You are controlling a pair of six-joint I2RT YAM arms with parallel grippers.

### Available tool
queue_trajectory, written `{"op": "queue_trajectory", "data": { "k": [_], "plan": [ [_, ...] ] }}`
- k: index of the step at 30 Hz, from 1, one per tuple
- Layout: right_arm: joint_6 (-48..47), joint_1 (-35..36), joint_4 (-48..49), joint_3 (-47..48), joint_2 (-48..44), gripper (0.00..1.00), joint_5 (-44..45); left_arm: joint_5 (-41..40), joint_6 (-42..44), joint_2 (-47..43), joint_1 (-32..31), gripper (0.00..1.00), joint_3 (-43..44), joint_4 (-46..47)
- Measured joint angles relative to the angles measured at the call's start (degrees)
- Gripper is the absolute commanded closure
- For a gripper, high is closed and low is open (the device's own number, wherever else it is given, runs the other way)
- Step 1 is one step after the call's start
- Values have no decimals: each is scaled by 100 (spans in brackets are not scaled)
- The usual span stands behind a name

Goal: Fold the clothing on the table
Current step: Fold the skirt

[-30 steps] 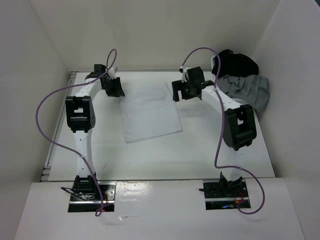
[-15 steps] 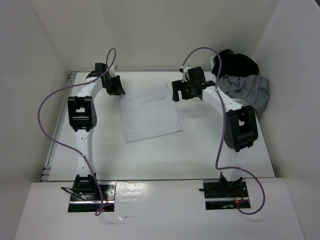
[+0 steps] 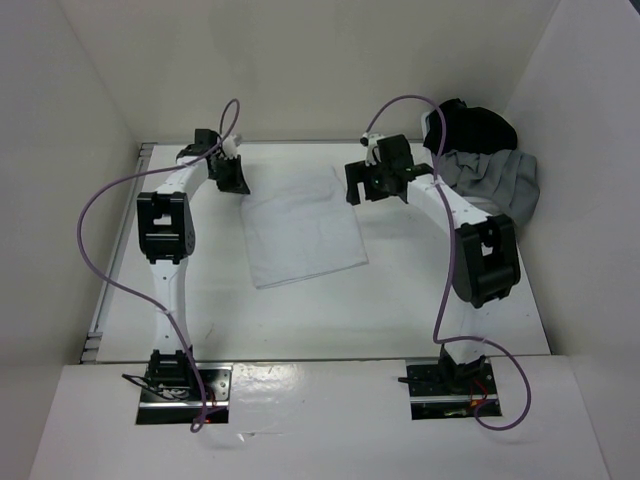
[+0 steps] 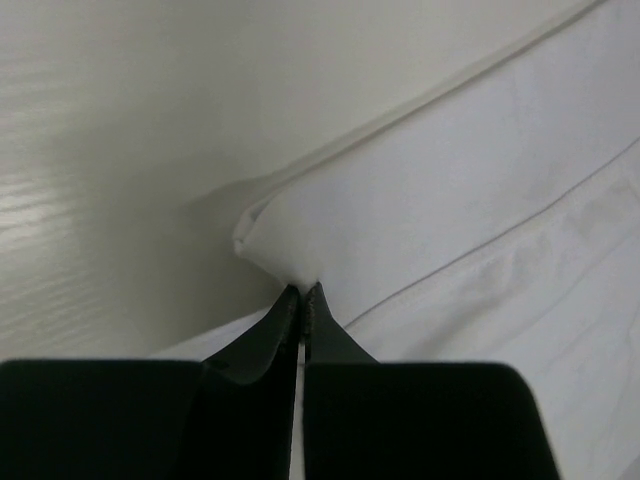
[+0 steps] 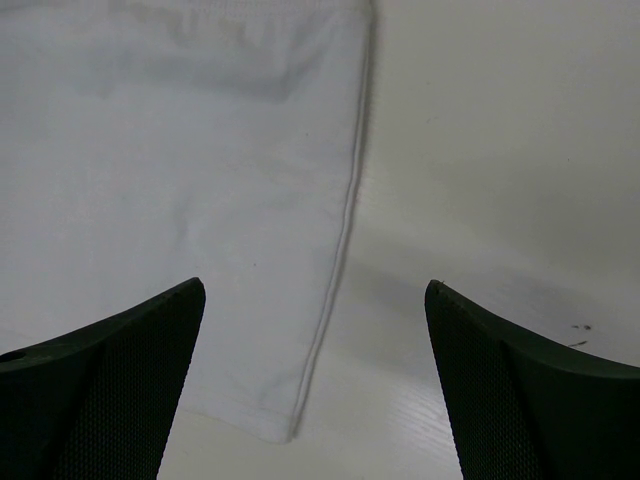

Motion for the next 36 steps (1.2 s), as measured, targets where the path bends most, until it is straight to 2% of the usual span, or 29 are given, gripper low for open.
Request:
{"op": "queue_trajectory", "data": {
  "k": [5,14,24,32,36],
  "plan": [
    [0,0,-2,-81,-118,6,9,-105,544,-739,-302,100,-1161,111],
    [0,28,-9,-114,-382,6,9,-463,1825,-2103,-1602,100,-3193,140],
    [0,39,-31,-116,-404,6,-70,-732,2706,-3130,-1801,100,-4629,210],
    [-66,120,-90,-96,-378,7,-98,-955,2855,-3480,-2070,100,-5053,131],
    [-256,350,-197,319,50,8,66,-909,2669,-3484,-1952,100,-5066,149]
  ]
}}
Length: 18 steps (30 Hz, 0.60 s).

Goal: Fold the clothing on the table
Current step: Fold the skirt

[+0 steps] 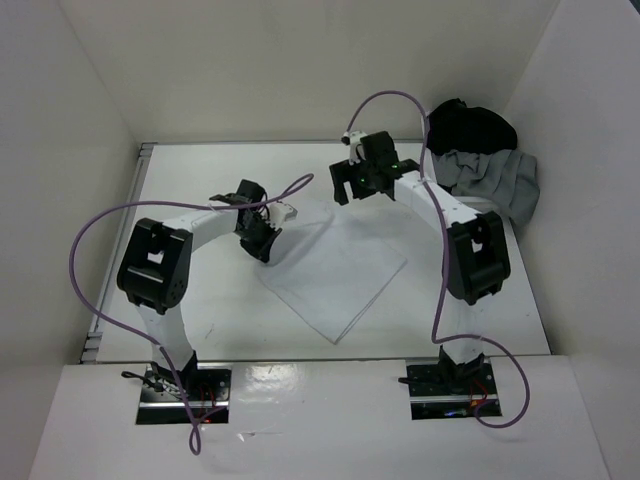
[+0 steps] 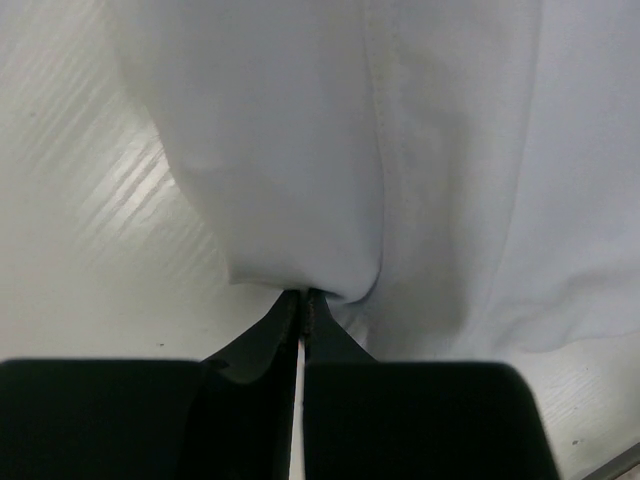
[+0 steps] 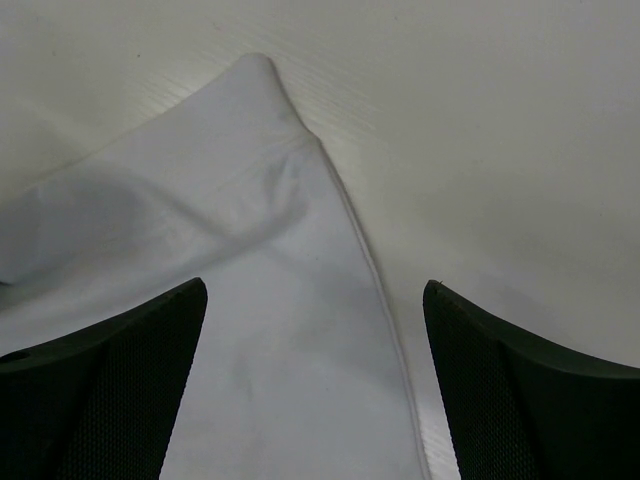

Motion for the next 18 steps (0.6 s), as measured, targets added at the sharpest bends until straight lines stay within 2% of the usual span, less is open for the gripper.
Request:
{"op": "queue_trajectory", "data": {
  "k": [6,18],
  "plan": [
    [-391,179,-186,1167,1228,9,42,-286,-385,-35,278,100,-4,140],
    [-1228,175,-678,3237,2848,24,-730,-752,-776,-52,855,100,-4,437]
  ]
}}
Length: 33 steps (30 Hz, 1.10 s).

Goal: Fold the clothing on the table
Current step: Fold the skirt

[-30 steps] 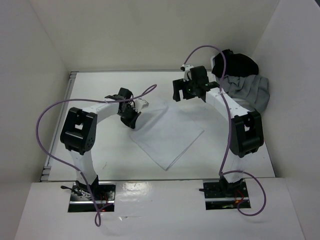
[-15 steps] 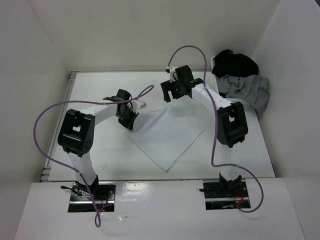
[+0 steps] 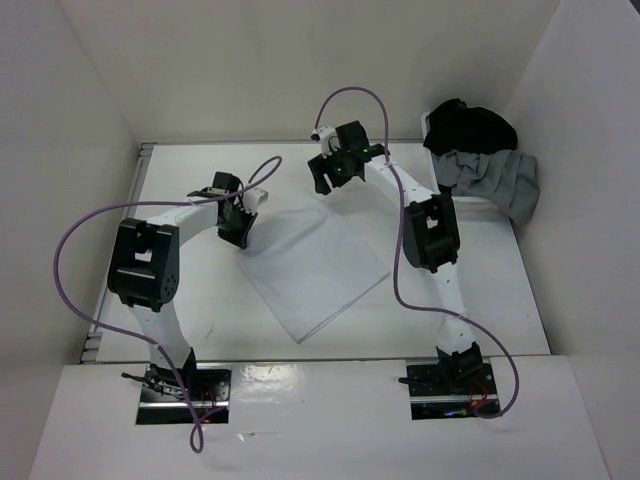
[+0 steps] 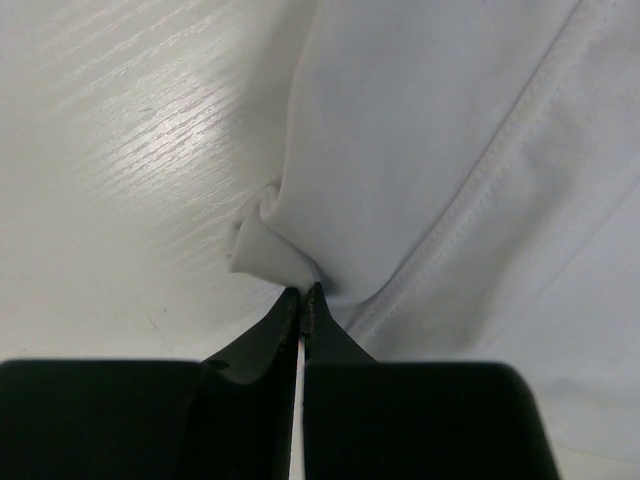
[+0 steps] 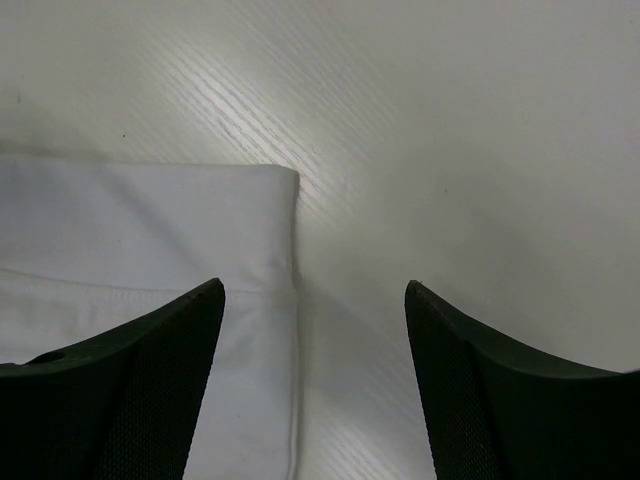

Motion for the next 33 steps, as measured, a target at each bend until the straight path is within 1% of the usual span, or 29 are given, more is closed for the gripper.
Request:
{"op": "queue_trajectory", "data": {
  "k": [1,2,5,7,15,17,20,22,24,27,33],
  "plan": [
    [-46,0,-46,127,92,24,-76,-7,-33,7,2,100,2,9],
    [-74,0,-144,299,205,28,-153,-7,-66,37,0,100,35,-9],
    [-166,0,-369,796,544,30,-332,2,-105,175,0,100,205,-15],
    [-212,0,-485,1034,726,34,-404,22,-116,264,0,100,319,9],
    [-291,2,-953,1823,1344,38,-625,68,-151,323,0,100,376,9],
    [-313,2,-1130,2122,1537,42,-678,66,-170,323,0,100,376,9],
    [-354,2,-1488,2927,1961,43,-739,66,-221,323,0,100,376,11],
    [-372,2,-1893,4109,2544,44,-785,66,-234,323,0,100,376,9],
    [-400,11,-2100,4697,2846,46,-774,68,-238,323,0,100,376,13],
    [-439,37,-2376,4933,2962,46,-782,72,-238,323,0,100,376,11],
    [-470,175,-2741,4951,2983,46,-802,85,-238,323,0,100,376,13]
  ]
}}
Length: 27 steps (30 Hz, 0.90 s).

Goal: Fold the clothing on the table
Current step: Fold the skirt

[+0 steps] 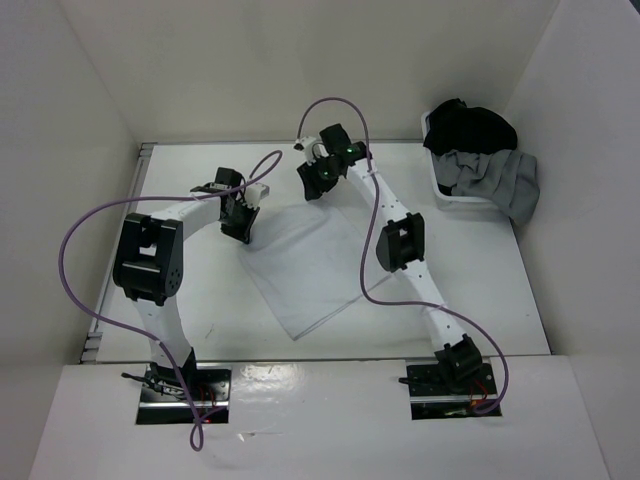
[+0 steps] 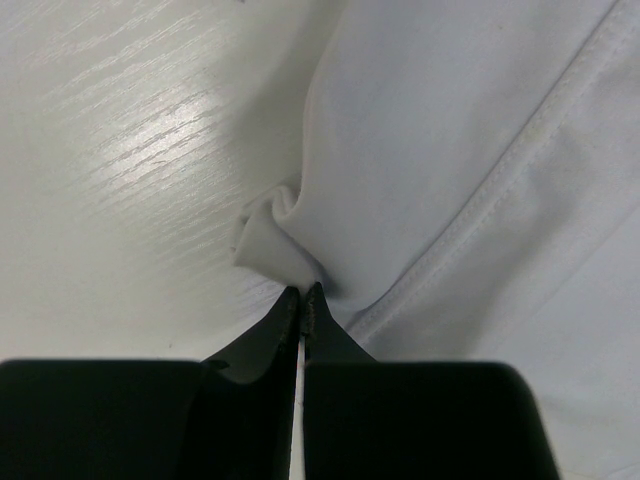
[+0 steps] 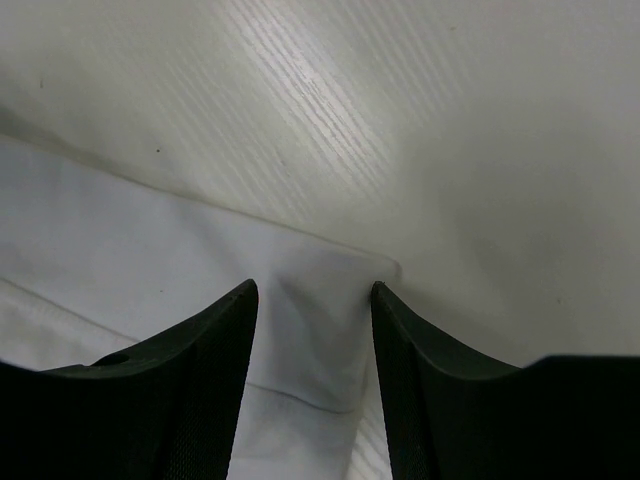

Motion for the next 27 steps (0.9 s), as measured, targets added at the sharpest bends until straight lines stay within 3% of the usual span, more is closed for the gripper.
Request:
{"op": "queue_trajectory", "data": {
  "k": [27],
  "plan": [
    [13,24,-243,256,151,47,157,87,4,0,0,100,0,-9]
  ]
}}
